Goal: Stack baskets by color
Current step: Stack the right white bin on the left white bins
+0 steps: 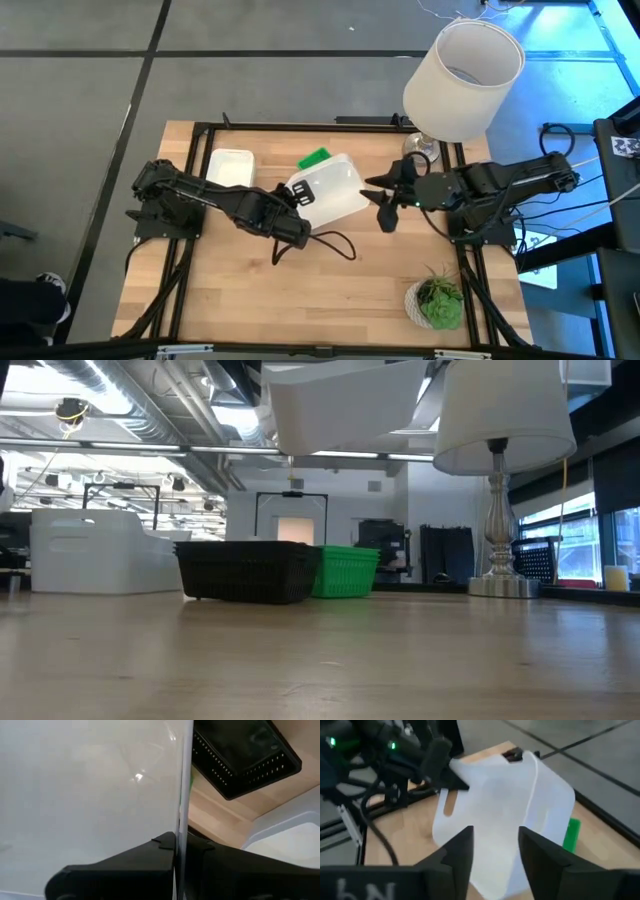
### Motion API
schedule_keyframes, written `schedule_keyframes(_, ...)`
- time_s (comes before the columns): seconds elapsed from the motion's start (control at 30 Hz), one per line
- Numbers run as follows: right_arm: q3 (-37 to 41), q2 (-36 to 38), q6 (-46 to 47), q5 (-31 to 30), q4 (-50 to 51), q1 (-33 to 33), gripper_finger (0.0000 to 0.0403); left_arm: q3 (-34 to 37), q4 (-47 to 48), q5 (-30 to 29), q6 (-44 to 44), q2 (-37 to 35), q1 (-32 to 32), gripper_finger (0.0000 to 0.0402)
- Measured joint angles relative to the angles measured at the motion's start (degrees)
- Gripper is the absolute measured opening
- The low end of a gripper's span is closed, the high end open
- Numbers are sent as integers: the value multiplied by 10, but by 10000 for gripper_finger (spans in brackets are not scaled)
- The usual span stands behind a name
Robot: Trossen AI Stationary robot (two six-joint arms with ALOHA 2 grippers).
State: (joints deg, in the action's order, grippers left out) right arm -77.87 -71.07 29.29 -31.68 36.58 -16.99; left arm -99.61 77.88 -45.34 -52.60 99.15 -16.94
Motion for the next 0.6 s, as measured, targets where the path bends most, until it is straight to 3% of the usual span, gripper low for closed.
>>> schedule_keyframes(0.2, 0, -28, 0, -59, -11, 0, 192, 0, -9, -1, 0, 0, 1, 0)
schedule_keyframes(0.33, 0, -46, -17, -122, -14, 0, 192, 0, -9, -1, 0, 0, 1, 0)
schedule_keyframes(0.6, 0, -65, -71, -163, -40, 0, 189, 0, -10, -2, 0, 0, 1, 0)
